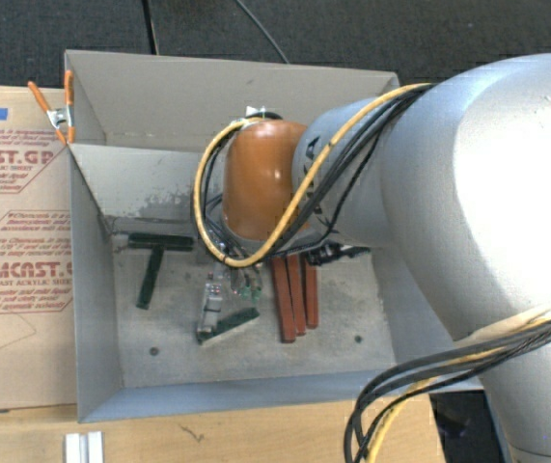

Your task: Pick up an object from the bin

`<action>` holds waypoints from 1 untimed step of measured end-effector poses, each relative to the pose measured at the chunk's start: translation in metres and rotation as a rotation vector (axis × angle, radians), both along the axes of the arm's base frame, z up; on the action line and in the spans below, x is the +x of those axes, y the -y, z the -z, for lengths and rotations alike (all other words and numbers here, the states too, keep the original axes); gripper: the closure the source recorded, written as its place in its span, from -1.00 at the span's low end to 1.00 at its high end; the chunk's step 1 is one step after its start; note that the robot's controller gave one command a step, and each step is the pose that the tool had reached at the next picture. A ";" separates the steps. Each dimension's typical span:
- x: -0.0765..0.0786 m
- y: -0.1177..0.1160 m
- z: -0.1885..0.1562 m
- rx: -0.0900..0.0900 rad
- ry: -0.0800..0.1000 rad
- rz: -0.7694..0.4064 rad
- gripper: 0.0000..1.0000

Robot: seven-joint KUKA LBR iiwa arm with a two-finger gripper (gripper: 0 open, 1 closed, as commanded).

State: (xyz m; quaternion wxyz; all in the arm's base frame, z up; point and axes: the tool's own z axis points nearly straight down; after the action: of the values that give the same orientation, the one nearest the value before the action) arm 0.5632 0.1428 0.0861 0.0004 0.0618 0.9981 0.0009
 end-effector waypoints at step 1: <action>0.000 0.000 0.000 0.000 0.000 0.000 -1.00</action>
Offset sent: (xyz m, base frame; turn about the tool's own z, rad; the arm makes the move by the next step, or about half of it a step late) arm -0.0746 -0.0672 -0.0161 -0.0558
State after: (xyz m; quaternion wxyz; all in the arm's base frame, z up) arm 0.5633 0.1427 0.0861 0.0004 0.0619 0.9981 0.0010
